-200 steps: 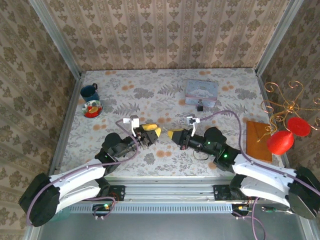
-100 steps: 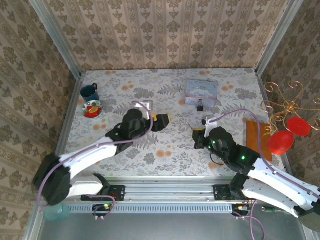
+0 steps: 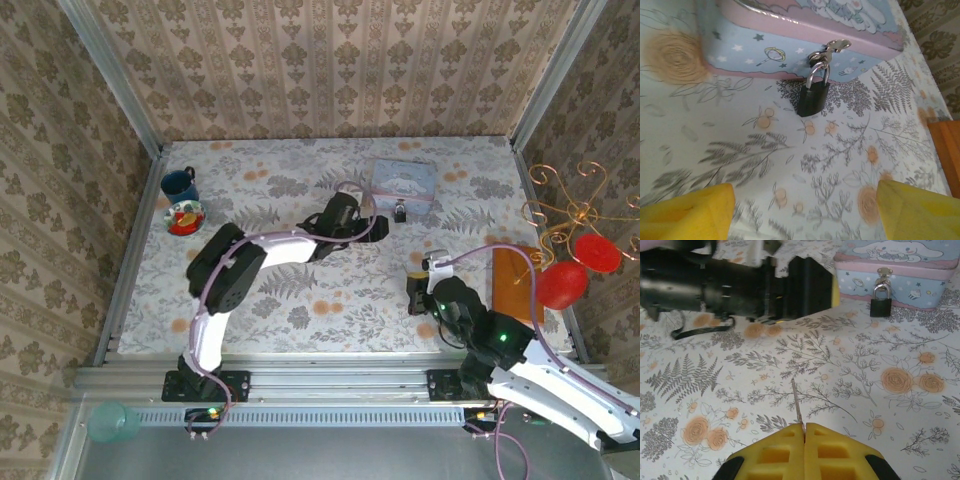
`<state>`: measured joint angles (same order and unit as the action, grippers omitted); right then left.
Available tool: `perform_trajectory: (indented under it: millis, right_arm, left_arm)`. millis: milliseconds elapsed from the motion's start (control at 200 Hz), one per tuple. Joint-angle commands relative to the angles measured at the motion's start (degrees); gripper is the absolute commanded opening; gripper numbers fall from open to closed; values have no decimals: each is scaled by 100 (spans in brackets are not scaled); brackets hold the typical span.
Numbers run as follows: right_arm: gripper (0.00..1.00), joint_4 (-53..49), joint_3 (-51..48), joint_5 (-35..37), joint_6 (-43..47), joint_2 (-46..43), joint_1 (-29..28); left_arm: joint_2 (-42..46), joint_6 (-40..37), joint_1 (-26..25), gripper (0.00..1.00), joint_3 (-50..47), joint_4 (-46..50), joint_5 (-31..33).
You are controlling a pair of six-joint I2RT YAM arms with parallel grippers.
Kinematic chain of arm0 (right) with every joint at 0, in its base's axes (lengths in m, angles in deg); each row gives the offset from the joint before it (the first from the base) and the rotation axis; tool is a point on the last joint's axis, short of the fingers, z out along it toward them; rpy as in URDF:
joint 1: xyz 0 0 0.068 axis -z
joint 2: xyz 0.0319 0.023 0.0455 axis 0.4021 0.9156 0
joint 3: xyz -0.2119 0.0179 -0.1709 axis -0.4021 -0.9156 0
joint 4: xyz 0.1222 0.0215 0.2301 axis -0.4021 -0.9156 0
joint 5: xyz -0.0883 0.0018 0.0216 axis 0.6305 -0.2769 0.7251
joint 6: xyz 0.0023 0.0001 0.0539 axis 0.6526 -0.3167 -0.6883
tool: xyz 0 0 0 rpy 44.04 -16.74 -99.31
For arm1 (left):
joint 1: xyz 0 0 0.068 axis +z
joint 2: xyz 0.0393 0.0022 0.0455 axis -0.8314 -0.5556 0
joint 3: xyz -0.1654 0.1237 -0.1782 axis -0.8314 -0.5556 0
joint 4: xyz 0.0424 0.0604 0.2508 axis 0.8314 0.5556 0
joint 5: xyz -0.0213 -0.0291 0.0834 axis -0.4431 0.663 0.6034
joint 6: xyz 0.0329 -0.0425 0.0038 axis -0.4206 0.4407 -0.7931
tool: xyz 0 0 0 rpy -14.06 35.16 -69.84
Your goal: Unlock the padlock with the key
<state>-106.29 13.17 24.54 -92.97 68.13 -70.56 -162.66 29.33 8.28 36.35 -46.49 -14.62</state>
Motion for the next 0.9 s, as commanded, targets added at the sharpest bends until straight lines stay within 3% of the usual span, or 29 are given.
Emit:
perform_trajectory:
  millis: [0, 365, 645, 895]
  right_arm:
    - [0, -83, -103, 175, 193, -249, 5]
    - [0, -157, -315, 63, 270, -1301, 17]
    - [0, -176, -345, 84, 288, -1390, 15]
    - [0, -105, -363, 79, 323, -1338, 17]
  left_arm:
    - [-478, 109, -48, 74, 637, 66, -135]
    - [-1827, 42, -56, 68, 2391, 853, 206]
    - [-2611, 128, -125, 51, 3560, 1663, 321]
    - [-2752, 242, -108, 30, 3792, 1917, 439]
